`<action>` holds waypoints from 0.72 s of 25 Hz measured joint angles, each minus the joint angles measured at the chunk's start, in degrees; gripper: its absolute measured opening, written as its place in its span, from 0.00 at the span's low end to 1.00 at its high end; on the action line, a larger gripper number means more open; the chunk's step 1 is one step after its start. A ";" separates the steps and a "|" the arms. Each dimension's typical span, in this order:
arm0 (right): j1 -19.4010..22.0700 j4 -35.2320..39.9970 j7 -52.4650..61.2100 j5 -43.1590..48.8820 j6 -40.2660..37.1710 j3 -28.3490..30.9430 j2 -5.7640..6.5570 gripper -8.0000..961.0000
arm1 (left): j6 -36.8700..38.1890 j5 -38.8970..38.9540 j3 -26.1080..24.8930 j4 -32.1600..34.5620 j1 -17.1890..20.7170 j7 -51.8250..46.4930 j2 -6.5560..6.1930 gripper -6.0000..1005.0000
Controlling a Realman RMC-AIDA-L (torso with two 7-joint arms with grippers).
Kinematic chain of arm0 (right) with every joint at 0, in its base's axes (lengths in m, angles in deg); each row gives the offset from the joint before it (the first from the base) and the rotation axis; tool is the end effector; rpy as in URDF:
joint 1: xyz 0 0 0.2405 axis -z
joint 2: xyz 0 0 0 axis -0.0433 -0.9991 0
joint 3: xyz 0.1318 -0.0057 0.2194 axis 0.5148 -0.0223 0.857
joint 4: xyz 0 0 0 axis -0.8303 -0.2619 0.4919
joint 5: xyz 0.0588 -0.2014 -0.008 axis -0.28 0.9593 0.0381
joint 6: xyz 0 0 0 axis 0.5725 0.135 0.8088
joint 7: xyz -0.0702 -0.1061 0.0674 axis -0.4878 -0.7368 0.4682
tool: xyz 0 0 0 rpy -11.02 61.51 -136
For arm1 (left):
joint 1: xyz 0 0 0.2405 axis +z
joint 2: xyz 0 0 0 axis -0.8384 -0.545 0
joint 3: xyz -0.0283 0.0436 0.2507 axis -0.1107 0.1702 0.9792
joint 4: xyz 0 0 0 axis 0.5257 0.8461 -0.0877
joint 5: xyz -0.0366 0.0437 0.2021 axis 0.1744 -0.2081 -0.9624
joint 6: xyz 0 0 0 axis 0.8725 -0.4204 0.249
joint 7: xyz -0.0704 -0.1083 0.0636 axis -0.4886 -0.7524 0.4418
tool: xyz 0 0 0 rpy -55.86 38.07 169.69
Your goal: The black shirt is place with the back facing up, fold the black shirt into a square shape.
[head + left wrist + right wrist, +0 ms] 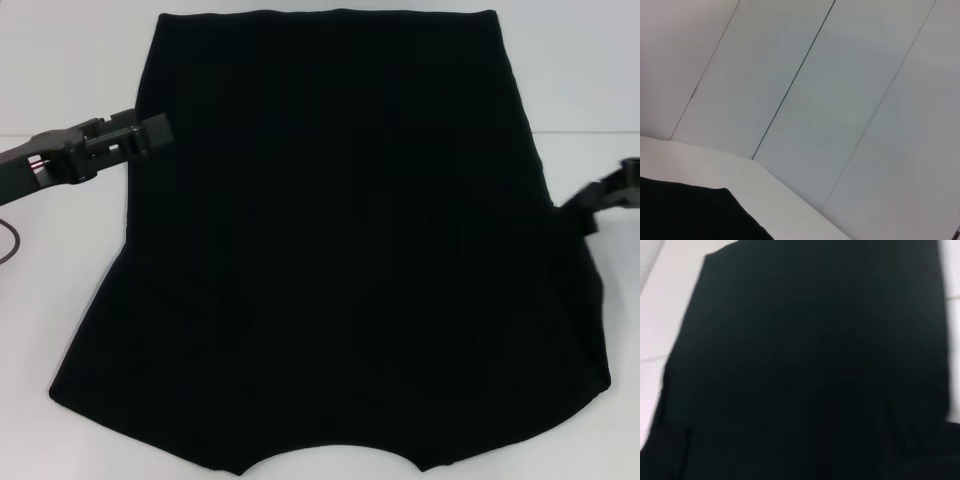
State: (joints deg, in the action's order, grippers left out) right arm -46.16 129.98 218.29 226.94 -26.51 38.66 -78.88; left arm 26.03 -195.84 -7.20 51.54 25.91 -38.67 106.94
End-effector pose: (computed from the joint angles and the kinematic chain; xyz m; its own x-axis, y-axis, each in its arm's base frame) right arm 0.2590 0.4152 0.0982 0.2669 -0.8755 -0.4029 -0.9565 -0.1895 -0.2219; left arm -0.2624 0.3475 0.0906 0.4523 0.4079 0.7931 0.7373 -0.6714 -0.0752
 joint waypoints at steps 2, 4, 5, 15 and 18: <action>-1.78 -0.24 -0.15 -0.11 -0.03 -2.46 -0.68 0.11 | -0.16 0.01 0.01 0.00 0.04 -0.04 0.00 0.84; -3.56 -1.76 -0.17 0.04 1.51 -5.86 -1.37 0.11 | -0.37 0.06 -0.02 0.00 0.04 -0.09 0.00 0.84; -4.56 -3.13 -0.19 0.13 2.69 -8.10 -1.70 0.11 | -0.40 0.08 -0.03 0.00 0.05 -0.09 0.00 0.84; -8.48 -7.59 0.39 1.59 3.19 -21.57 -1.83 0.14 | -0.03 0.94 -3.29 -0.07 0.99 0.10 0.00 0.84; -8.00 -6.66 0.27 1.32 1.89 -18.37 -1.02 0.21 | 0.05 1.38 -3.92 -0.30 1.21 0.09 -0.01 0.84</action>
State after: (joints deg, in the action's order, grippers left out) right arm -54.16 123.33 218.56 228.26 -24.62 20.28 -79.90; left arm 26.08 -194.46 -11.12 51.25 27.12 -38.58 106.93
